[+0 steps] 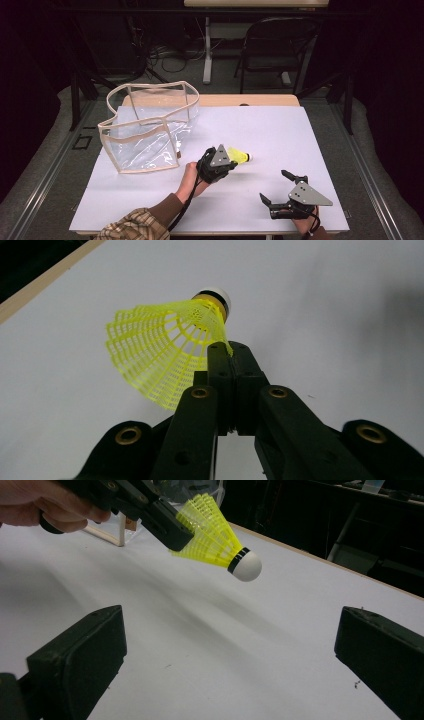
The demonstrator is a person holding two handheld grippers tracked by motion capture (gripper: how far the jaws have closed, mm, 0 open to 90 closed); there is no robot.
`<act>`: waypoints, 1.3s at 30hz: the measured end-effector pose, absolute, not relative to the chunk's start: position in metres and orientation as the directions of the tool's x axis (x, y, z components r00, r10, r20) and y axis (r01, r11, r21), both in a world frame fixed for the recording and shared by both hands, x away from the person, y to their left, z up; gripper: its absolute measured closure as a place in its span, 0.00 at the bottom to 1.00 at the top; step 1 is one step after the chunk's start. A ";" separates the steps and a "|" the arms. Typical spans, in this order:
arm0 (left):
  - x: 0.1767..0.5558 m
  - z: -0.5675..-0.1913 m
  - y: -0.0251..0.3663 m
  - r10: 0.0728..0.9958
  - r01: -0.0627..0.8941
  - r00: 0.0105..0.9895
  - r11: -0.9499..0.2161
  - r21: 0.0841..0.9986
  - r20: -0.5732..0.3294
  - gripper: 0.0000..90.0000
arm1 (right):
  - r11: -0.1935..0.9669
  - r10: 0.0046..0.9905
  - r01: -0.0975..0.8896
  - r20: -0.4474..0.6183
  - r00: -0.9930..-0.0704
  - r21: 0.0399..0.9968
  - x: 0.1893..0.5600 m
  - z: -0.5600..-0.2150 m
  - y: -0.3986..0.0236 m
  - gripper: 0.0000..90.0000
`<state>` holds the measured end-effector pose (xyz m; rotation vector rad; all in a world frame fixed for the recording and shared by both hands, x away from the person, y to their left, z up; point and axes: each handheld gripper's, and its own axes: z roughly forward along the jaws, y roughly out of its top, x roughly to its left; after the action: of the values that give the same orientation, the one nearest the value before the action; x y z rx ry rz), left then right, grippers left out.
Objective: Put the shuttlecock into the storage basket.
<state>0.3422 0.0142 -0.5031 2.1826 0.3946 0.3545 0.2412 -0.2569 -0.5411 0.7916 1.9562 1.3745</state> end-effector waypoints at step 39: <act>0.344 -0.437 0.018 0.366 0.061 0.912 -0.569 0.820 0.187 1.00 | 0.290 0.757 0.130 -0.144 -0.637 0.948 0.242 -0.542 -0.255 0.00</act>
<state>0.3438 0.0184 -0.4369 2.1518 0.3038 0.4223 0.2417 -0.2552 -0.5423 0.7902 1.9698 1.3659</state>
